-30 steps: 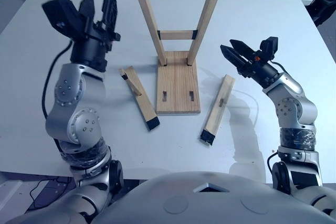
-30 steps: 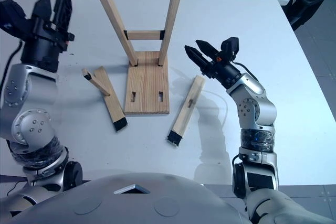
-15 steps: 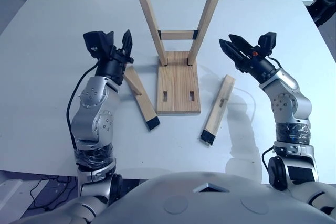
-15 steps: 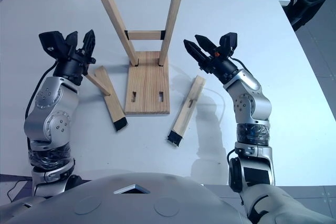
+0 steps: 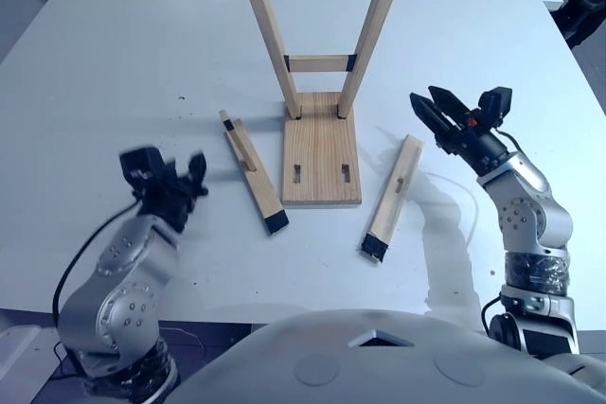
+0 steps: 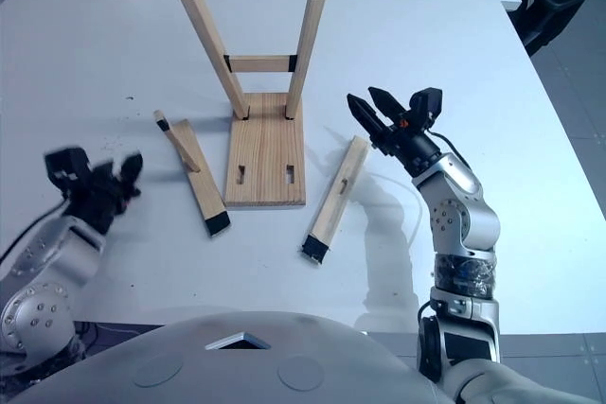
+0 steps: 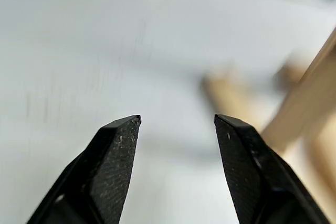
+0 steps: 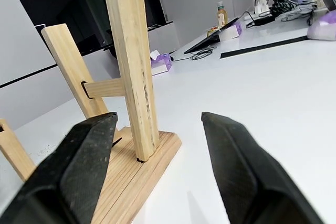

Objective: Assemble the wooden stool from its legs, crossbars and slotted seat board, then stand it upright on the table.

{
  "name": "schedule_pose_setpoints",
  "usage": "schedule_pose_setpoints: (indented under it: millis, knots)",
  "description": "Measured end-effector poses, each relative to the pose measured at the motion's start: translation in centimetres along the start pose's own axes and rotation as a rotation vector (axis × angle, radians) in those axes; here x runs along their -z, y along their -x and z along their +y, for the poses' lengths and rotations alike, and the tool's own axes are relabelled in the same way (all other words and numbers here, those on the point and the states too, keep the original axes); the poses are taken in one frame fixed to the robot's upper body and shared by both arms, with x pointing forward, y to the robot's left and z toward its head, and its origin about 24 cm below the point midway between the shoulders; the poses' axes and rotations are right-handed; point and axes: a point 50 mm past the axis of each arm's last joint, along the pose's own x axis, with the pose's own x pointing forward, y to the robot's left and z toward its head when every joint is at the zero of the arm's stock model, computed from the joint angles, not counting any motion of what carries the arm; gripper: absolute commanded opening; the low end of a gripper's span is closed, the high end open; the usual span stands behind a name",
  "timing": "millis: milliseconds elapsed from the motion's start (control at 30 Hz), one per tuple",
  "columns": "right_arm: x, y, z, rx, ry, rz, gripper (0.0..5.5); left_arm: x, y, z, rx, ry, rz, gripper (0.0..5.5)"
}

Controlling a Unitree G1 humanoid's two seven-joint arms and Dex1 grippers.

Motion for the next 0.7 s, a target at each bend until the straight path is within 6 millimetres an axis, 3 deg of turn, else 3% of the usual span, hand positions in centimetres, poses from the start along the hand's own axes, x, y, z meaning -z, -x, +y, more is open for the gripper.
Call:
schedule_pose_setpoints:
  millis: [167,267,500,700]
  knots:
    - [0.3,-0.1,0.8,-0.024,-0.008,0.033,2.94,-0.6,0.2,-3.8,0.179,0.022,0.017,3.20]
    - [0.9,-0.4,1.5,-0.068,-0.036,0.091,2.94,-0.8,0.1,-6.1,0.187,0.067,0.009,3.65]
    - [1.3,-1.0,2.4,-0.156,-0.059,0.165,2.94,-0.6,0.1,-5.5,0.009,0.009,0.055,3.65]
    - [1.3,-1.8,3.1,-0.181,-0.070,0.149,2.94,-1.2,-0.9,-6.2,0.036,-0.010,0.066,3.65]
